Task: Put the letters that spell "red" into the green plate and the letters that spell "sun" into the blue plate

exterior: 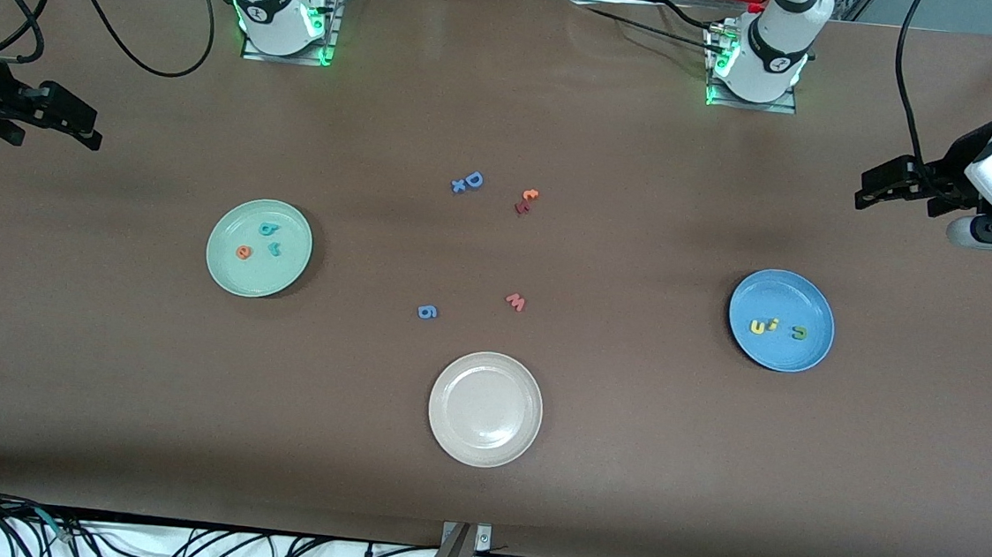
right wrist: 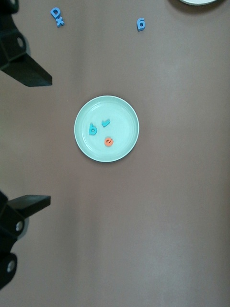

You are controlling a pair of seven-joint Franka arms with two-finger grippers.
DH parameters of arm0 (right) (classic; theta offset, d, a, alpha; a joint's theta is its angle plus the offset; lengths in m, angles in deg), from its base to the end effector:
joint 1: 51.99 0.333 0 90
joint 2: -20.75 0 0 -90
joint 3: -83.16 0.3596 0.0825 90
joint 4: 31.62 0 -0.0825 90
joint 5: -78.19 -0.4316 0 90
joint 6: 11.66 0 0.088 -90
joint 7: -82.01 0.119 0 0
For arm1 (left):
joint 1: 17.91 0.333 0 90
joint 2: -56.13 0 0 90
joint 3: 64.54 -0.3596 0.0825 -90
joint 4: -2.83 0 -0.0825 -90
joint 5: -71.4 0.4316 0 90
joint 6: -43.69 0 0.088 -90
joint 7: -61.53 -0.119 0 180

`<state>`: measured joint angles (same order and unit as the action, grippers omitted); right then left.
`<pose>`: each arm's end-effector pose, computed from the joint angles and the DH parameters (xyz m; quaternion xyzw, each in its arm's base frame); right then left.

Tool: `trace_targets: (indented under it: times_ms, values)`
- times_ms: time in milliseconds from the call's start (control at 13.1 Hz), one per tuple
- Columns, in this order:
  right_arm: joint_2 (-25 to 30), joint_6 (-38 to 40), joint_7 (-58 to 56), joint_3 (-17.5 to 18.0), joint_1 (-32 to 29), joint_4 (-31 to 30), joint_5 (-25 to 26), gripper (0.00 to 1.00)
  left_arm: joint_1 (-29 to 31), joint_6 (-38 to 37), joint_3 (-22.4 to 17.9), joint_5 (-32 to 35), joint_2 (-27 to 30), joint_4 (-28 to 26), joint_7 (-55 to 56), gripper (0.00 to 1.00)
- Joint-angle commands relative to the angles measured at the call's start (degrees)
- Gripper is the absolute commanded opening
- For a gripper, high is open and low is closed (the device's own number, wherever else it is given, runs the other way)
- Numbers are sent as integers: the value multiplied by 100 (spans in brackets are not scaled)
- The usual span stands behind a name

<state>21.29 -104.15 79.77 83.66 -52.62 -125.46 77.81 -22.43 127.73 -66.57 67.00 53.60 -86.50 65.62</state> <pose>0.6011 -0.0006 0.6307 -0.9998 -0.0182 0.0070 0.0034 0.6023 -0.0365 0.6276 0.9969 0.0126 -0.0702 0.0336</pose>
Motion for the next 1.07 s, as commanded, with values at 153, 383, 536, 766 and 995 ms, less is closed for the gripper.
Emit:
trace_targets:
  times_ms: [153,383,536,766,995]
  values:
    - [17,11,-40,-339,466,5,-32,100,21,-19,10,-88,68,38,38,100]
    - [8,2,-48,-384,459,5,-41,100,-23,-2,19,-79,68,56,38,100]
    - [25,-41,-40,-393,459,-29,-67,100,-23,-10,19,-79,68,56,38,100]
    - [140,-77,-48,-393,476,-170,-23,100,-23,-11,10,-79,68,65,38,100]
    - [140,-59,-48,-393,476,-162,-23,100,-32,-11,19,-79,68,91,38,100]
